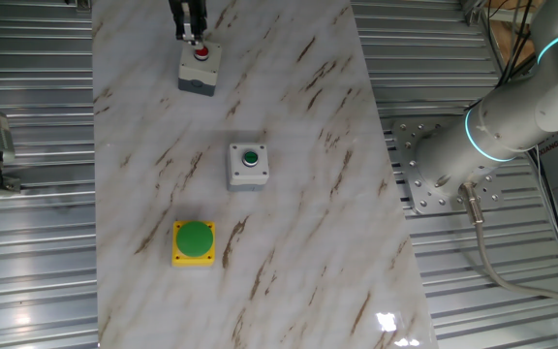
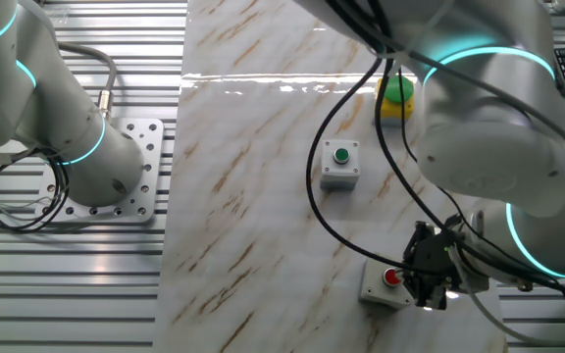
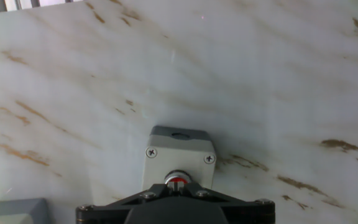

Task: Press three buttons from left to right in sequence

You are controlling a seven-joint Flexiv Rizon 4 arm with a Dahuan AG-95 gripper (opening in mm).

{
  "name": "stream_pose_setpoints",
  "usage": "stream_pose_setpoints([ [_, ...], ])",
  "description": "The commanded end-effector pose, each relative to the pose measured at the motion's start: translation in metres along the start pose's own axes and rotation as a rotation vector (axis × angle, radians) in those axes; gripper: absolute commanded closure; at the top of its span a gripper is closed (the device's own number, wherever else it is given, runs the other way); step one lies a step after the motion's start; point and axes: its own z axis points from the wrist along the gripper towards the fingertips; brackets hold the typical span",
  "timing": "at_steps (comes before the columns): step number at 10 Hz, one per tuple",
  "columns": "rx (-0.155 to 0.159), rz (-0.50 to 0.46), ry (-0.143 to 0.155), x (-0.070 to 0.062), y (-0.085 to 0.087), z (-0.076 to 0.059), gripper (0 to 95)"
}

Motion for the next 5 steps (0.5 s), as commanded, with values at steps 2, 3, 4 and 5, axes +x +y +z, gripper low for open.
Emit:
stream_pose_setpoints([
  [2, 0.004, 0.009, -0.003, -0.0016, 0.0031, 0.0031, 95.0],
  [3, 0.004, 0.010, -0.003, -0.0020, 0.0046, 0.0039, 95.0],
  [4, 0.007, 0.006, -0.003, -0.0019, 0.0046, 0.0044, 95.0],
  [5, 0.007, 0.006, -0.003, -0.0018, 0.0045, 0.0047, 95.0],
])
